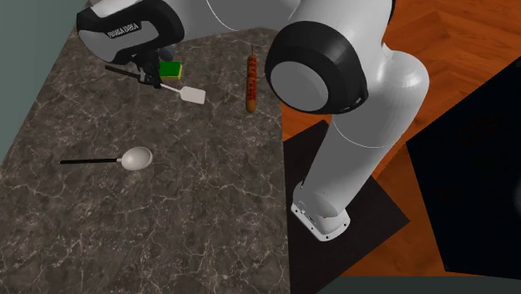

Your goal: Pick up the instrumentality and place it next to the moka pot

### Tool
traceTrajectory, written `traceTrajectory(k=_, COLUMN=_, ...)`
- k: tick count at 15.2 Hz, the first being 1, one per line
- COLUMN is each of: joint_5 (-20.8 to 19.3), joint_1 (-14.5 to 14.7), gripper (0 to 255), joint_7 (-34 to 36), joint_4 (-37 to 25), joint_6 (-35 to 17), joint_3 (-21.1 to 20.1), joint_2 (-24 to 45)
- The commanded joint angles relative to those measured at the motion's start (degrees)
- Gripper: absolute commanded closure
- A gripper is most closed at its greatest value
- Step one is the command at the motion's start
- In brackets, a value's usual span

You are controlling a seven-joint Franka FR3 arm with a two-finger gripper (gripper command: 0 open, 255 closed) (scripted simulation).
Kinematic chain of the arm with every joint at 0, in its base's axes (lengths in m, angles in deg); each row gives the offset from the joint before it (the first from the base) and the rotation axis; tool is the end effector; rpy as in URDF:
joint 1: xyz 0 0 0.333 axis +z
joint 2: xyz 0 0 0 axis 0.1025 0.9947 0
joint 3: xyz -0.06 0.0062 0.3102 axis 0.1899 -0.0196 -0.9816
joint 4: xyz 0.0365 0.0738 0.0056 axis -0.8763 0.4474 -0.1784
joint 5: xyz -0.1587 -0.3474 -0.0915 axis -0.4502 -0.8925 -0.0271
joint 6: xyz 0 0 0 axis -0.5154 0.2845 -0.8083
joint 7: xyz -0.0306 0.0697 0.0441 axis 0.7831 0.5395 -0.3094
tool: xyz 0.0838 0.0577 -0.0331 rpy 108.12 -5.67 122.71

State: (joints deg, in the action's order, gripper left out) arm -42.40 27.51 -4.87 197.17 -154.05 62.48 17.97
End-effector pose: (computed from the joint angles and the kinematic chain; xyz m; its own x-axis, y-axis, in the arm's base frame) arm 0.5236 0.2813 0.4377 0.5236 0.8494 0.0659 0.8513 -0.5247 -0.0007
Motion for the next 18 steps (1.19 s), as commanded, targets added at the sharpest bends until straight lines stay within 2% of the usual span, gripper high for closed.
traceTrajectory(k=1, joint_5=-0.04, joint_1=0.01, gripper=255, joint_7=-0.01, joint_4=1.05, joint_6=-1.51, joint_3=0.0, joint_2=0.43)
traceTrajectory(k=15, joint_5=-0.57, joint_1=0.18, gripper=255, joint_7=0.11, joint_4=6.45, joint_6=-11.71, joint_3=0.09, joint_2=5.26)
traceTrajectory(k=18, joint_5=-0.57, joint_1=0.18, gripper=255, joint_7=0.11, joint_4=6.45, joint_6=-11.71, joint_3=0.1, joint_2=5.26)
